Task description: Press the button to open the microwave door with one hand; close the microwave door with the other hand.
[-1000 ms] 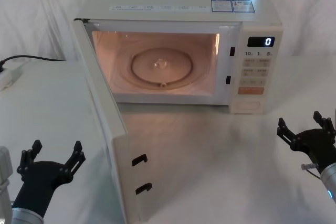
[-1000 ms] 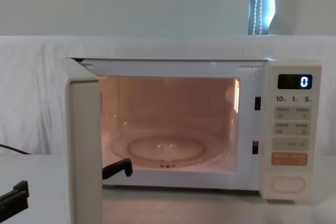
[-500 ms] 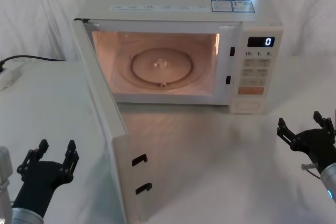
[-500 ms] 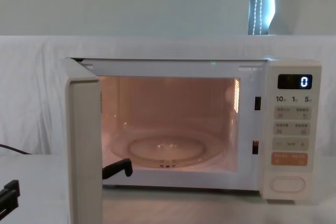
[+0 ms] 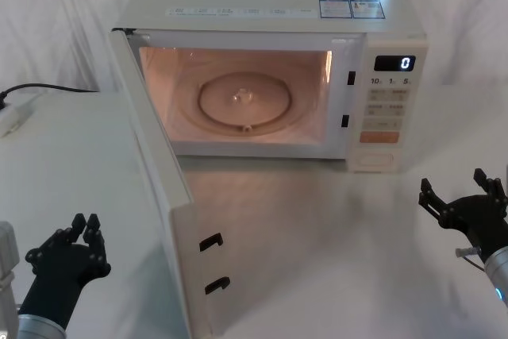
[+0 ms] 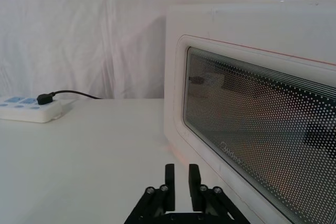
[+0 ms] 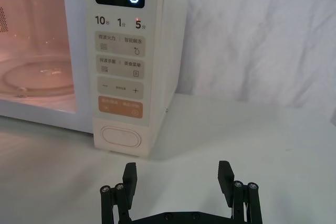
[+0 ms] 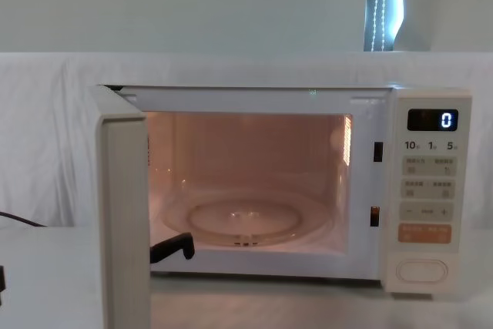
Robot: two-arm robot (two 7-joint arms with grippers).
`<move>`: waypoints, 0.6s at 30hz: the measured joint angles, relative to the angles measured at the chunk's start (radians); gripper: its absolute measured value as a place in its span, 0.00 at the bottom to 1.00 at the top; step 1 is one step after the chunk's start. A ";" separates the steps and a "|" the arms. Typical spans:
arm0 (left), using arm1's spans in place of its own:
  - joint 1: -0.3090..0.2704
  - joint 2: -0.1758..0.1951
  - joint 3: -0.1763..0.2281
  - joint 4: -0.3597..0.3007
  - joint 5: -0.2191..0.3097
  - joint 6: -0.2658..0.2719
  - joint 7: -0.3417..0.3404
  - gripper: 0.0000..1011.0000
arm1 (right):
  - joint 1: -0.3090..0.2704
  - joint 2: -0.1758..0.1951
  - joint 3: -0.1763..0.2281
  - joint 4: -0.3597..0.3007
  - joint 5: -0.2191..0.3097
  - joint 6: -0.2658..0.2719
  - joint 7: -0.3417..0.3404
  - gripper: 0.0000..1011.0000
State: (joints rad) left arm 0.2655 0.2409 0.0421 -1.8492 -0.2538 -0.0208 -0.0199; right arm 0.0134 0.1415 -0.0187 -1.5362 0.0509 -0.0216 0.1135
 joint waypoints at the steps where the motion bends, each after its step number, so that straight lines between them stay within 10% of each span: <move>1: 0.000 0.000 0.000 0.000 0.000 0.000 0.000 0.16 | 0.000 0.000 0.000 0.000 0.000 0.000 0.000 0.99; 7: 0.000 0.000 0.000 0.000 0.000 0.000 0.000 0.00 | 0.000 0.000 0.000 0.000 0.000 0.000 0.000 0.99; 18: 0.000 0.000 0.000 0.000 0.000 0.000 0.000 0.00 | 0.000 0.000 0.000 0.000 0.000 0.000 0.000 0.99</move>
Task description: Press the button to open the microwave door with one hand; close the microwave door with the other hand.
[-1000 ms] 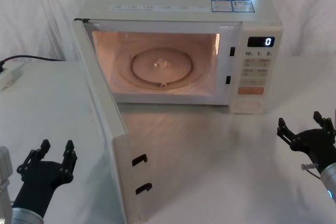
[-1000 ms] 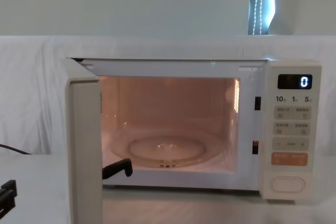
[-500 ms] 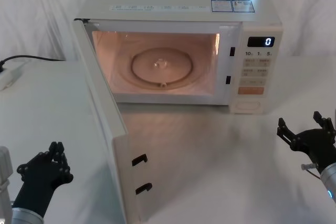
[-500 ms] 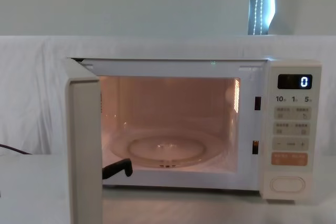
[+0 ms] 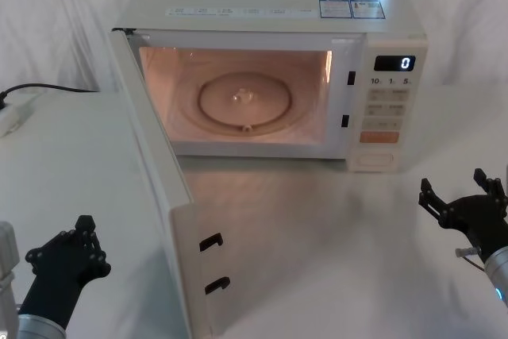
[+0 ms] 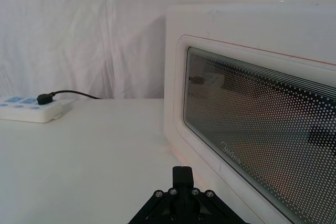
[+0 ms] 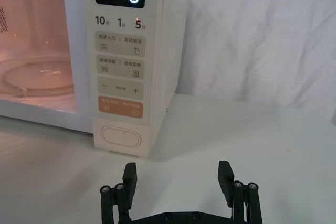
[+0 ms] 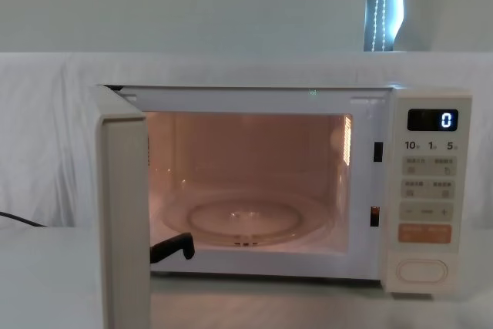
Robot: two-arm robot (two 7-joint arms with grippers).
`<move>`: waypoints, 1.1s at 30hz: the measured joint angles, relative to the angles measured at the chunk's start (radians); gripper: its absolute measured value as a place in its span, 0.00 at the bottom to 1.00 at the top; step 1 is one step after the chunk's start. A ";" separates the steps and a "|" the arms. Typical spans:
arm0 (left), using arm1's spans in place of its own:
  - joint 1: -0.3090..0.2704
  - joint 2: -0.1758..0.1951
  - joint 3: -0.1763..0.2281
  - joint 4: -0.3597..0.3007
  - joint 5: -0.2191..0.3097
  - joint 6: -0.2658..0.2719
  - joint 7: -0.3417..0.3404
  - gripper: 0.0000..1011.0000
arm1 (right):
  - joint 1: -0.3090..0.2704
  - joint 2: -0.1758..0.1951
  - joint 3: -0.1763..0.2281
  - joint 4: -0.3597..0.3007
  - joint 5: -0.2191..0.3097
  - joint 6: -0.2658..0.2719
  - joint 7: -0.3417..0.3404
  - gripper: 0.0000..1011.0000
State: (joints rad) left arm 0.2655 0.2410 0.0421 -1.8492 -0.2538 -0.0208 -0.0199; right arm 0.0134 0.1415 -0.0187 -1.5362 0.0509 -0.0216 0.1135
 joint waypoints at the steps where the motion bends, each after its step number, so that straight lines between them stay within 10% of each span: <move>1: 0.000 0.000 0.000 0.000 0.000 0.000 0.000 0.00 | 0.000 0.000 0.000 0.000 0.000 0.000 0.000 0.99; 12: 0.043 0.021 -0.047 -0.105 -0.059 0.080 -0.093 0.00 | 0.000 0.000 0.000 0.000 0.000 0.000 0.000 0.99; 33: 0.140 0.188 -0.309 -0.296 -0.486 0.356 -0.323 0.00 | 0.000 0.000 0.000 0.000 0.000 0.000 0.000 0.99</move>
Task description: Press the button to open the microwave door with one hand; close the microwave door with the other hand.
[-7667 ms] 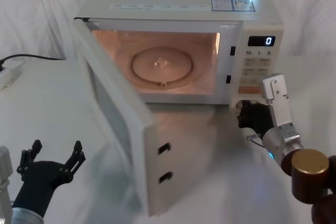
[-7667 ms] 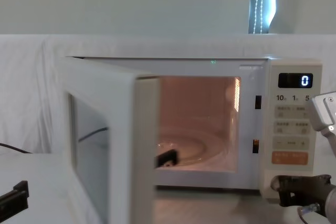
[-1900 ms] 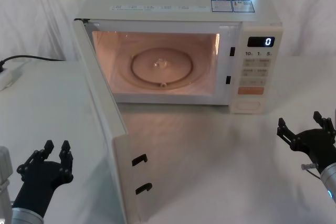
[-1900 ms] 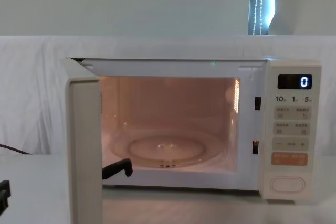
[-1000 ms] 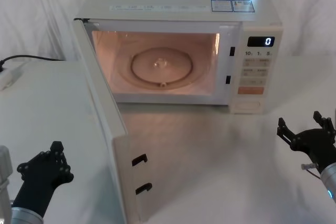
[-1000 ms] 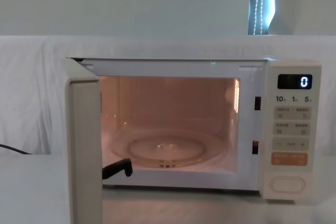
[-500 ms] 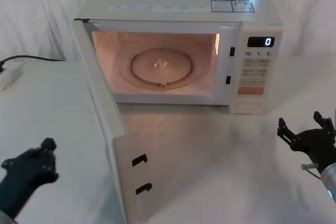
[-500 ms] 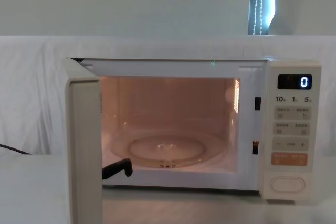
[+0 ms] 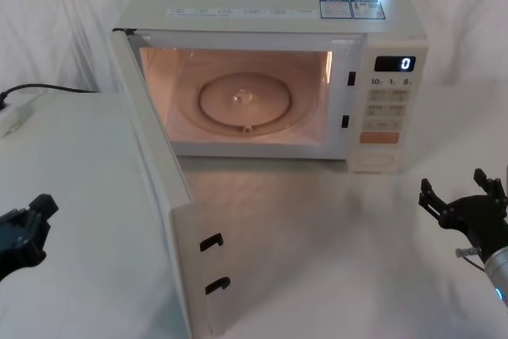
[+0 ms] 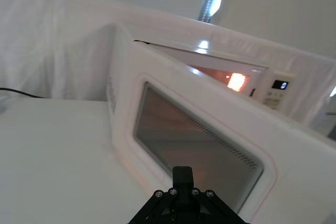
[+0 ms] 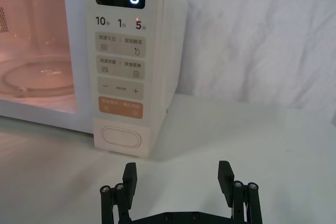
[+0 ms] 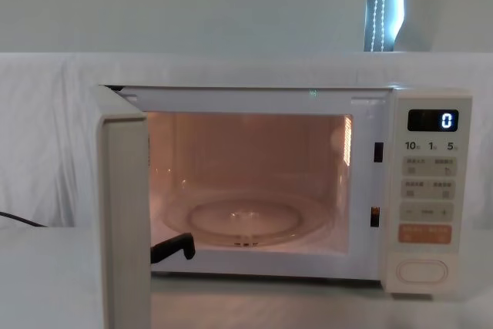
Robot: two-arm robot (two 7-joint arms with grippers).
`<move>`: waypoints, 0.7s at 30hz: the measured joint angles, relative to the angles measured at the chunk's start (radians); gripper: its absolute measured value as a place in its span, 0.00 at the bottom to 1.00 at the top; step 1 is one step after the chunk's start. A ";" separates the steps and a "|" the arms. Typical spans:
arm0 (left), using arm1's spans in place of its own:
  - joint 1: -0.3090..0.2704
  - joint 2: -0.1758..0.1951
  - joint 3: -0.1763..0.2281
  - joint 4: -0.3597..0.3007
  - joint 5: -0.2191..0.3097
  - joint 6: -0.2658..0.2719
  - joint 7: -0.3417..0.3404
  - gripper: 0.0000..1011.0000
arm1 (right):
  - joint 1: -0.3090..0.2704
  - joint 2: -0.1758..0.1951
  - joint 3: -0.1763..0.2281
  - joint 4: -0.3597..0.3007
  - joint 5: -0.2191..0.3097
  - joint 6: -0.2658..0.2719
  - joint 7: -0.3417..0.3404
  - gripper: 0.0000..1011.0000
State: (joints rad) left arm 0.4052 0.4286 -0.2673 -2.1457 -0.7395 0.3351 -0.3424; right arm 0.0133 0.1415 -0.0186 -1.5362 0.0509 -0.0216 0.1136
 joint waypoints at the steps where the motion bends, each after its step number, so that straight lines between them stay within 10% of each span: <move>1: -0.003 0.004 -0.001 0.000 -0.008 0.005 -0.003 0.00 | 0.000 0.000 0.000 0.000 0.000 0.000 0.000 0.99; 21: -0.171 0.097 0.162 0.065 -0.044 0.023 -0.036 0.00 | 0.000 0.000 0.000 0.000 0.000 0.000 0.000 0.99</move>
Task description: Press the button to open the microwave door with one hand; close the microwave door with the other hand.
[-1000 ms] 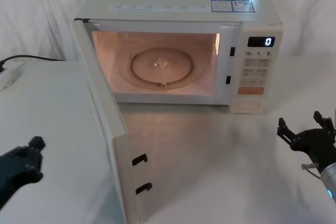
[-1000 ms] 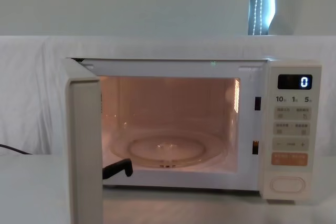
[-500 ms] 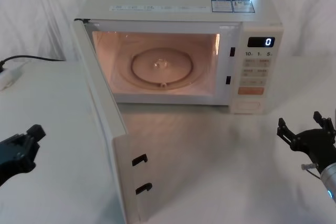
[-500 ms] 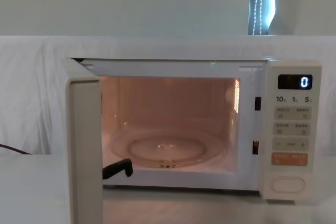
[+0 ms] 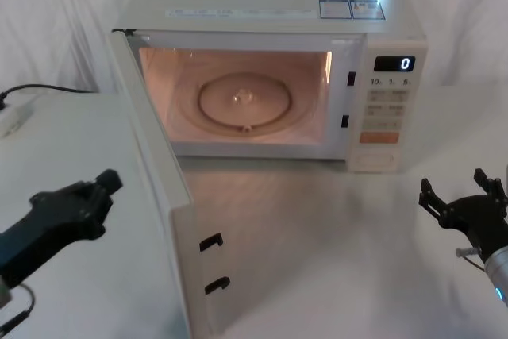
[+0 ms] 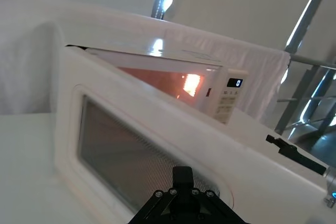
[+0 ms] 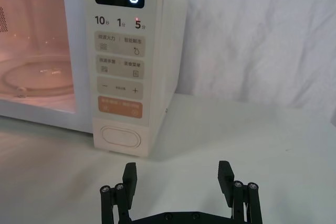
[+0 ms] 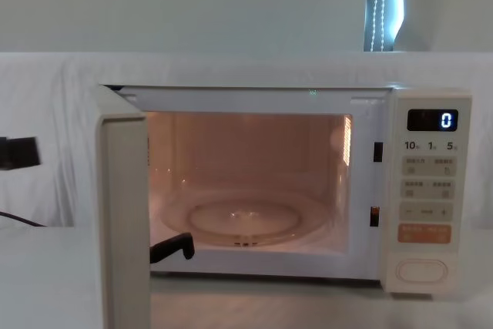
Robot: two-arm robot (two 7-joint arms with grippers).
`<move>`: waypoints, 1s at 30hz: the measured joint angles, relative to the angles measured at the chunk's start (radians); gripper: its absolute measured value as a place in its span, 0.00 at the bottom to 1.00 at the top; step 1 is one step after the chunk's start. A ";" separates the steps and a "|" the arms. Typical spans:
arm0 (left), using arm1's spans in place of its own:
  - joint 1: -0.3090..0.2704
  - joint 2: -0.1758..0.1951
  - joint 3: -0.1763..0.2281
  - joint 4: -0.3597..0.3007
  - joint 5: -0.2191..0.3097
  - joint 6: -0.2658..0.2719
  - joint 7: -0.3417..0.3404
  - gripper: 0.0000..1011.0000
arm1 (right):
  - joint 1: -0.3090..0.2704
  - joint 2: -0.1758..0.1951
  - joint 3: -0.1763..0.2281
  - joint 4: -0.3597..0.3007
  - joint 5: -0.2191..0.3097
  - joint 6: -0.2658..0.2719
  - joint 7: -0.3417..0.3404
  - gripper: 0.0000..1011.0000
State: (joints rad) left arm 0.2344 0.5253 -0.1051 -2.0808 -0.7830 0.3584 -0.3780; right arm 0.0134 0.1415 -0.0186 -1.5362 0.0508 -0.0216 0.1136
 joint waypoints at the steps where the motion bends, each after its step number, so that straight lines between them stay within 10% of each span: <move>1: -0.017 0.002 0.017 0.008 0.004 -0.001 0.005 0.00 | 0.000 0.000 0.000 0.000 0.000 0.000 0.000 0.99; 30: -0.291 -0.036 0.246 0.169 0.021 -0.030 0.108 0.00 | 0.000 0.000 0.000 0.000 0.000 0.000 0.000 0.99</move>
State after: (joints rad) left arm -0.0562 0.4892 0.1411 -1.9117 -0.7624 0.3283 -0.2697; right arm 0.0134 0.1415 -0.0187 -1.5362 0.0509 -0.0216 0.1135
